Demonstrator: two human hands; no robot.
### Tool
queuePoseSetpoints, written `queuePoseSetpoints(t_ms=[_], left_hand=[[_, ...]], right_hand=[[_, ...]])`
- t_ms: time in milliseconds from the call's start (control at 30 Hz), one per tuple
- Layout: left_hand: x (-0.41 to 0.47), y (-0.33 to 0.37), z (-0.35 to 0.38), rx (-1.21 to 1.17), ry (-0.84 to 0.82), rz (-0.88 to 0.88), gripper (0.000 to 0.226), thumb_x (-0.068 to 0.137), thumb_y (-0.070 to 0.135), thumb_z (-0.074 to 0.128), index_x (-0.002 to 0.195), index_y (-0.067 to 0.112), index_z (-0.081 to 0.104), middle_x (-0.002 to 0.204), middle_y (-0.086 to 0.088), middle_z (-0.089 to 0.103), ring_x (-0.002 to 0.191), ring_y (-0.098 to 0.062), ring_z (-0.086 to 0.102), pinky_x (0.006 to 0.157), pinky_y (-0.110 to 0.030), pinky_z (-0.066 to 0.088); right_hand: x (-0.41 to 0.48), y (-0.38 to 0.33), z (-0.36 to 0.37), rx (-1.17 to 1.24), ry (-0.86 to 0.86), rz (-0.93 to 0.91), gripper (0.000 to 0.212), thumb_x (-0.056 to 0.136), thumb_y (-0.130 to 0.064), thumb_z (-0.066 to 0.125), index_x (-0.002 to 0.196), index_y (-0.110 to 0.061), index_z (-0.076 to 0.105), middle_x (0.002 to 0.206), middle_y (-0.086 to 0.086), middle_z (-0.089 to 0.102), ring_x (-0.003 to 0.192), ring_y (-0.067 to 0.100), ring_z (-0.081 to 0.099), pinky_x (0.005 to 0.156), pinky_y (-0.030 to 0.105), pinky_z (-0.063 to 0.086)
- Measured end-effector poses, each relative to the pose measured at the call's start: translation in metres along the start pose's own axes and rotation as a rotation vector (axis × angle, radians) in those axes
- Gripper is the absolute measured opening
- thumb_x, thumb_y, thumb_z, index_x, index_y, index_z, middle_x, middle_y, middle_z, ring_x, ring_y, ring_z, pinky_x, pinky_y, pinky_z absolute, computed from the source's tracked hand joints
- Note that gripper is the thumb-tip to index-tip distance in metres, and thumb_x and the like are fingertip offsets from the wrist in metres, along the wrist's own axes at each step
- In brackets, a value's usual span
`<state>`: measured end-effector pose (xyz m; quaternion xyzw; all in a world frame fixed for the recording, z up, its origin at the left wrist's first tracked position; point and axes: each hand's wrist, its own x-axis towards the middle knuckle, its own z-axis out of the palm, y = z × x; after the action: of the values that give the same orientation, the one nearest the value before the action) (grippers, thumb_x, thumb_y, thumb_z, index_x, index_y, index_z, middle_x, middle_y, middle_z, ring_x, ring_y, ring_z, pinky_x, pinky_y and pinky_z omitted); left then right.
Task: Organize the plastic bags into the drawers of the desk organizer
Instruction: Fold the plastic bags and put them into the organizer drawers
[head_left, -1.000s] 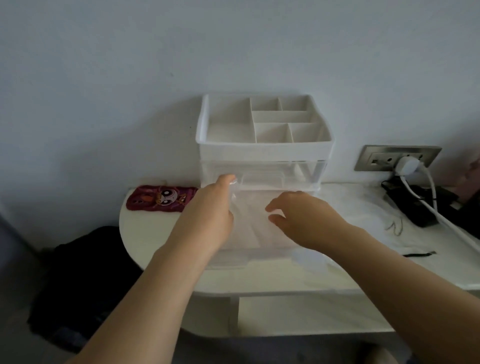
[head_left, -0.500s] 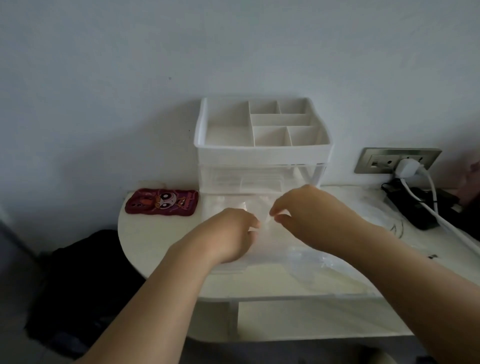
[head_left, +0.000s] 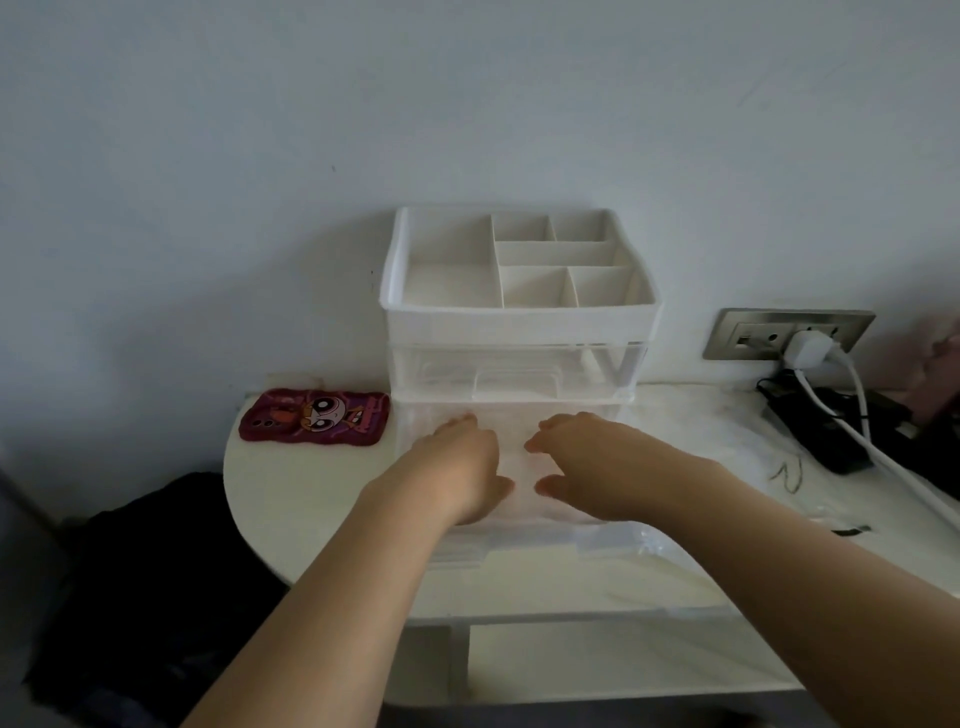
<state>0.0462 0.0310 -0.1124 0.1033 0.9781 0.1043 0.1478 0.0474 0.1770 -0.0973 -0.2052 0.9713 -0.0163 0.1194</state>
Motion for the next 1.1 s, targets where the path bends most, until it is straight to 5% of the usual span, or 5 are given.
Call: queuePoseSetpoints(t_ms=[433, 533, 700, 833, 1100], left_hand=[[-0.008, -0.002, -0.004, -0.037, -0.043, 0.037, 0.057, 0.085, 0.032, 0.067, 0.135, 0.017, 0.045, 0.143, -0.007, 0.033, 0.126, -0.024, 0.041, 0.101, -0.032, 0.039], [-0.014, -0.005, -0.01, -0.08, 0.062, 0.045, 0.053, 0.089, 0.03, 0.063, 0.137, 0.017, 0.045, 0.143, -0.002, 0.041, 0.126, -0.02, 0.045, 0.098, -0.024, 0.034], [-0.023, -0.003, -0.007, -0.177, 0.29, 0.079, 0.032, 0.093, 0.028, 0.056, 0.124, 0.025, 0.059, 0.131, 0.008, 0.056, 0.116, -0.009, 0.054, 0.098, -0.025, 0.039], [-0.028, 0.006, 0.006, -0.249, 0.515, 0.155, 0.019, 0.091, 0.025, 0.057, 0.109, 0.027, 0.066, 0.112, 0.015, 0.063, 0.104, -0.005, 0.057, 0.092, -0.034, 0.047], [-0.032, 0.022, 0.018, -0.289, 0.661, 0.243, 0.02, 0.092, 0.019, 0.055, 0.107, 0.024, 0.067, 0.103, 0.018, 0.063, 0.1, -0.003, 0.058, 0.087, -0.028, 0.047]], right_hand=[[-0.007, 0.013, -0.001, 0.065, 0.028, -0.053, 0.063, 0.085, -0.028, 0.067, 0.141, -0.029, 0.038, 0.144, -0.005, 0.039, 0.13, 0.013, 0.039, 0.108, 0.027, 0.029], [-0.032, 0.028, -0.012, 0.244, 0.279, -0.083, 0.034, 0.086, -0.034, 0.065, 0.119, -0.036, 0.058, 0.112, -0.024, 0.058, 0.092, -0.015, 0.053, 0.086, 0.01, 0.041], [-0.066, 0.082, -0.006, 0.289, 0.313, 0.19, 0.01, 0.083, -0.028, 0.067, 0.074, -0.023, 0.069, 0.068, -0.013, 0.064, 0.065, -0.002, 0.059, 0.059, 0.01, 0.043], [-0.067, 0.113, 0.029, 0.051, -0.168, 0.315, 0.025, 0.092, -0.022, 0.054, 0.102, -0.008, 0.071, 0.103, 0.004, 0.07, 0.095, 0.016, 0.064, 0.084, 0.026, 0.05], [-0.051, 0.135, 0.079, 0.083, -0.106, 0.287, 0.063, 0.097, -0.025, 0.047, 0.151, -0.021, 0.014, 0.158, 0.0, 0.014, 0.143, 0.02, 0.02, 0.114, 0.037, 0.024]])
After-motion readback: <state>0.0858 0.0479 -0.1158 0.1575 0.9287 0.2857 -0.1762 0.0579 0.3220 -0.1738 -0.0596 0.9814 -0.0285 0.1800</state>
